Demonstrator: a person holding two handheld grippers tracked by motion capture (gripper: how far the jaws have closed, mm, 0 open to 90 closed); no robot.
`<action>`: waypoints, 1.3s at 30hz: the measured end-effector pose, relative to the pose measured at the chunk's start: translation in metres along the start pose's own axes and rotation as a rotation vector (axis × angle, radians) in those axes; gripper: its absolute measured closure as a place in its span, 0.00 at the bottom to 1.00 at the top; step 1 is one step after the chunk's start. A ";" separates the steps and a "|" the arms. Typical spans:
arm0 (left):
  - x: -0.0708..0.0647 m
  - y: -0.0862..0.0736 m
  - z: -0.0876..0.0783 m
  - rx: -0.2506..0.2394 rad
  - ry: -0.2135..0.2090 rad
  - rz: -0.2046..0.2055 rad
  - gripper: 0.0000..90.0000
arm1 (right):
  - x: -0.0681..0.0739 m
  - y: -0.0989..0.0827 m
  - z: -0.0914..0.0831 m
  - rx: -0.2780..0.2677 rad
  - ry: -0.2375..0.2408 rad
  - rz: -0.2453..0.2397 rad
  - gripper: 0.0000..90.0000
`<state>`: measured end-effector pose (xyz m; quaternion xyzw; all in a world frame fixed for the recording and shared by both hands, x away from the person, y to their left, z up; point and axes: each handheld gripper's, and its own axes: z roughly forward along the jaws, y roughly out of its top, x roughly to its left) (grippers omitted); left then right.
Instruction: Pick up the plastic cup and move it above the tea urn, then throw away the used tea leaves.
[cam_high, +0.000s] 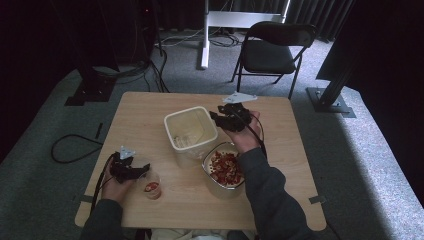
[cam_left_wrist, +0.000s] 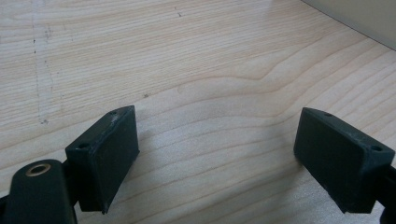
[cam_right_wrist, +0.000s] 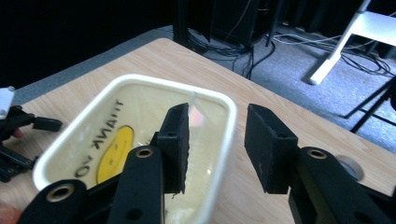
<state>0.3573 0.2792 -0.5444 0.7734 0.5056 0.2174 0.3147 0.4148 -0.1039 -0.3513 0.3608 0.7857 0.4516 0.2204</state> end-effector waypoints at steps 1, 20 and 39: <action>0.000 0.000 0.000 0.000 0.000 0.000 0.16 | -0.003 -0.002 -0.002 0.002 -0.004 0.002 0.66; 0.002 -0.002 -0.001 -0.004 -0.013 0.011 0.17 | -0.062 -0.069 -0.041 0.038 -0.131 0.095 0.59; 0.008 -0.019 -0.018 -0.005 -0.080 0.078 0.17 | -0.093 -0.160 -0.048 0.131 -0.211 0.177 0.56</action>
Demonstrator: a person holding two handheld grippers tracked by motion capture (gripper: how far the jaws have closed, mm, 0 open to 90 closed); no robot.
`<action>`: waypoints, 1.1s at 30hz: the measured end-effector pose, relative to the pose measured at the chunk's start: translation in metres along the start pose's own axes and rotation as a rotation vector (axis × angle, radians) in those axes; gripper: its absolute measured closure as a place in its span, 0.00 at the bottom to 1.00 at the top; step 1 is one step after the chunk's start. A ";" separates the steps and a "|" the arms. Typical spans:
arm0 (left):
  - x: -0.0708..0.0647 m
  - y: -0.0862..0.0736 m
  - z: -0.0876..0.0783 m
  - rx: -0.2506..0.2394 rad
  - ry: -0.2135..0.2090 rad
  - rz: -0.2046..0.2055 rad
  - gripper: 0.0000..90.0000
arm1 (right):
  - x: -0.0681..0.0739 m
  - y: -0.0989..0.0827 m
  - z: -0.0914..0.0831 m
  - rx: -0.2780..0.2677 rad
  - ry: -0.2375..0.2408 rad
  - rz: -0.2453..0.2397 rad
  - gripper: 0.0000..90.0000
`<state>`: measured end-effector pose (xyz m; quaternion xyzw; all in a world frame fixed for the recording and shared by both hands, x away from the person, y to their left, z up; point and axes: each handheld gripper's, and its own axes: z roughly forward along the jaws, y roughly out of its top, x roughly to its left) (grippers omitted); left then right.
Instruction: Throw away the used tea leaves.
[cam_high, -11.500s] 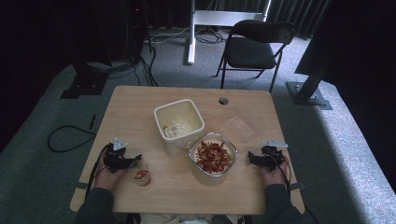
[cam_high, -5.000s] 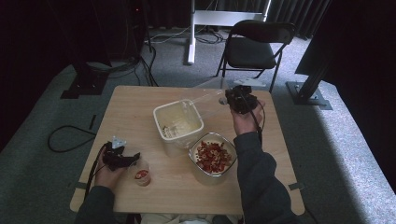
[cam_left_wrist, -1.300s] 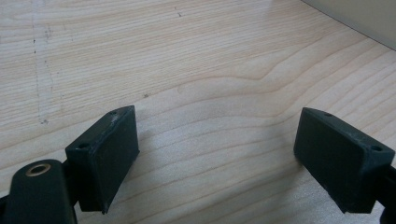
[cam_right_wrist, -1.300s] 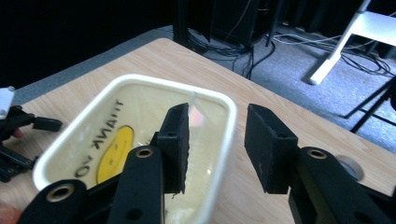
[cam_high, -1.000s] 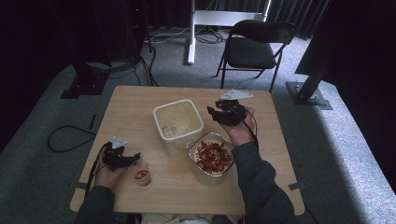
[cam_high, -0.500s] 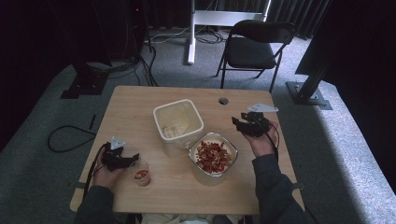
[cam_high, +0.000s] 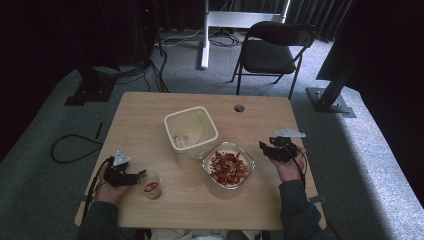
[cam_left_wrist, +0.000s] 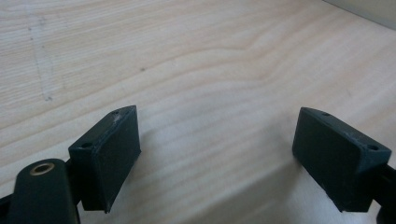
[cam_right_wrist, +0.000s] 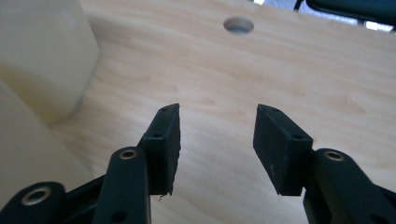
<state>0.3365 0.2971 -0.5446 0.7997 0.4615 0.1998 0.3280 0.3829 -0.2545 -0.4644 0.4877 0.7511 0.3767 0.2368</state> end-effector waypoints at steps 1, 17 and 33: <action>0.000 -0.002 -0.001 0.000 -0.006 0.003 0.17 | -0.001 -0.004 0.001 0.006 -0.004 0.004 0.56; -0.008 -0.021 -0.036 -0.036 -0.003 -0.015 0.29 | -0.011 -0.068 0.010 0.089 -0.039 0.044 0.51; -0.035 -0.031 -0.059 -0.067 -0.066 0.035 0.22 | -0.013 -0.081 0.014 0.115 -0.065 0.063 0.47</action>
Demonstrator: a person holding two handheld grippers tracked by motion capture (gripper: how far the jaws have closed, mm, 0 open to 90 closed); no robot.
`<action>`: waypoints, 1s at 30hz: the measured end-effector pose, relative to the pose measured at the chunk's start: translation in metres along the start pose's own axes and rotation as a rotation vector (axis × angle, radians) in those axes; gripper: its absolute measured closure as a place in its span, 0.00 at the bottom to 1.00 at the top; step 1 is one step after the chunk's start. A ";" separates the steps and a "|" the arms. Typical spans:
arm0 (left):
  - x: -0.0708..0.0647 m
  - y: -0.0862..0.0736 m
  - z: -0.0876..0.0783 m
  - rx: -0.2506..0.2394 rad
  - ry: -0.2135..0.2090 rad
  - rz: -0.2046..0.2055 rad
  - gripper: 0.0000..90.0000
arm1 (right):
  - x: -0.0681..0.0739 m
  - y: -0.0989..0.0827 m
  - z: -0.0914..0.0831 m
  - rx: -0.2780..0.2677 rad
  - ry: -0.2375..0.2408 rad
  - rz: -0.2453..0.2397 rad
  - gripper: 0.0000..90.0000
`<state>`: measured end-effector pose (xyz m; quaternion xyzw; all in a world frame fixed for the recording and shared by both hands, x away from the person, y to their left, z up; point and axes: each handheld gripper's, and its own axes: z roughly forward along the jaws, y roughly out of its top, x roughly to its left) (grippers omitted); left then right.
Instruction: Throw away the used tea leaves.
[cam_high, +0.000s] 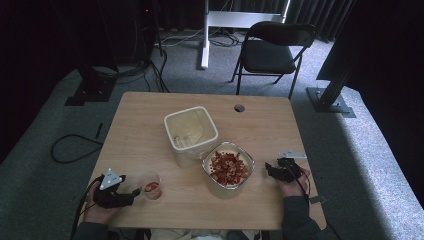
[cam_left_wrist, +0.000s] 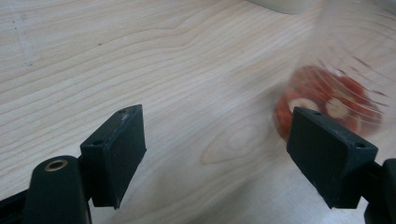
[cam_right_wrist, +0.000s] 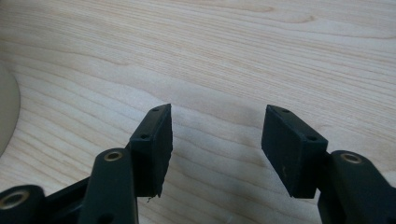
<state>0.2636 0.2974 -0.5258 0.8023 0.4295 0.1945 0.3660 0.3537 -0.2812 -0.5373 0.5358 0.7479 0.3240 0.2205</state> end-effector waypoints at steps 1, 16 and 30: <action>-0.001 0.000 -0.001 -0.003 -0.008 0.004 0.22 | 0.000 0.000 0.000 0.000 -0.001 -0.001 0.47; -0.028 0.010 0.000 -0.066 -0.169 0.089 0.22 | 0.001 -0.003 0.005 0.017 -0.003 -0.011 0.45; -0.048 0.041 0.021 -0.149 -0.247 0.136 0.30 | 0.001 -0.005 0.004 0.008 0.000 -0.013 0.45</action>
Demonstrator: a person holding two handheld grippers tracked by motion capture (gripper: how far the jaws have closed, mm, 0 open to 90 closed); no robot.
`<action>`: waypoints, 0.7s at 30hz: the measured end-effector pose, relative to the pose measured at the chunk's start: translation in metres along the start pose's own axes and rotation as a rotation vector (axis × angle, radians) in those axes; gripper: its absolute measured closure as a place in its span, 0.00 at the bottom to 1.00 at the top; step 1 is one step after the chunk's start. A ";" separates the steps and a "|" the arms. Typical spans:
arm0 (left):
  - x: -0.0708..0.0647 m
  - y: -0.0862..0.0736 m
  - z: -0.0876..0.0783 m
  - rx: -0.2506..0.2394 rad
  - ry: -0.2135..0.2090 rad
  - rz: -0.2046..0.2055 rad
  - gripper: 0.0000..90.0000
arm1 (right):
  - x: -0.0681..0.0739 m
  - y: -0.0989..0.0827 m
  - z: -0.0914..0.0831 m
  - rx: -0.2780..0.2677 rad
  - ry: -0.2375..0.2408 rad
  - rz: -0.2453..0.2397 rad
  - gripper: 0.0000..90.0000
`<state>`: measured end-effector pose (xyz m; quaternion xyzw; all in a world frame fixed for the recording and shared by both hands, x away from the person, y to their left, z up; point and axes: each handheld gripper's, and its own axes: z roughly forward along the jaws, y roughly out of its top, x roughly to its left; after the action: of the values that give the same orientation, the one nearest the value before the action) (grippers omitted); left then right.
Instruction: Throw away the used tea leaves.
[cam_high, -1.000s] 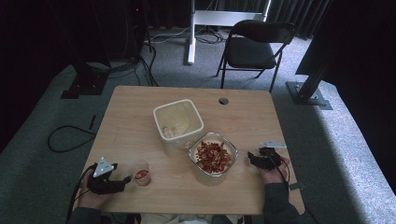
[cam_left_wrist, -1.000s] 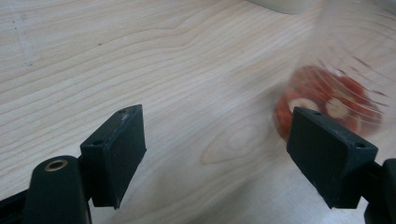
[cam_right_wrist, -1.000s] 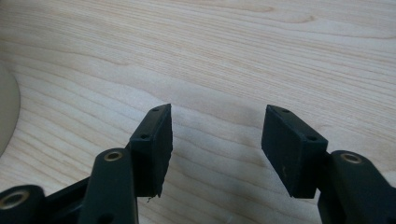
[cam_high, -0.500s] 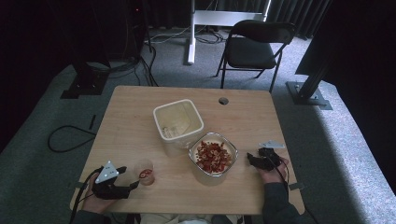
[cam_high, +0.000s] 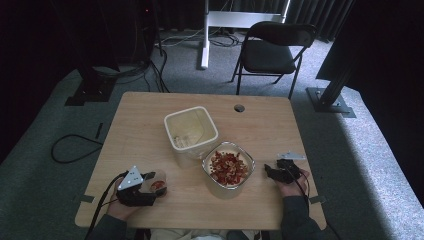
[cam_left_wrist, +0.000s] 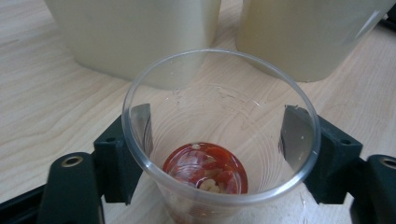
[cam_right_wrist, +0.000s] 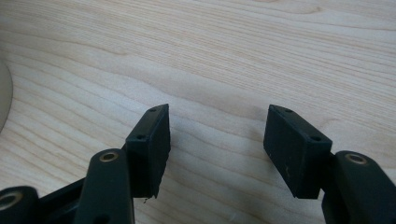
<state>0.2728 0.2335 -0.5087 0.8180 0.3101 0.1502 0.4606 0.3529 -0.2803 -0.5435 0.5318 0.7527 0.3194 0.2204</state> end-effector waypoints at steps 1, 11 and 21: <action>0.000 0.001 0.001 -0.001 0.001 0.001 0.31 | 0.000 0.000 0.000 0.000 0.001 0.000 0.45; -0.003 0.019 0.005 -0.033 -0.047 0.025 0.34 | 0.006 0.000 -0.005 -0.008 0.024 -0.006 0.47; -0.017 0.064 0.006 -0.063 -0.123 0.096 0.34 | 0.010 0.001 -0.039 -0.076 0.128 0.029 0.50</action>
<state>0.2873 0.1939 -0.4568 0.8248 0.2369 0.1312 0.4964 0.3236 -0.2805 -0.5153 0.5124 0.7448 0.3842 0.1871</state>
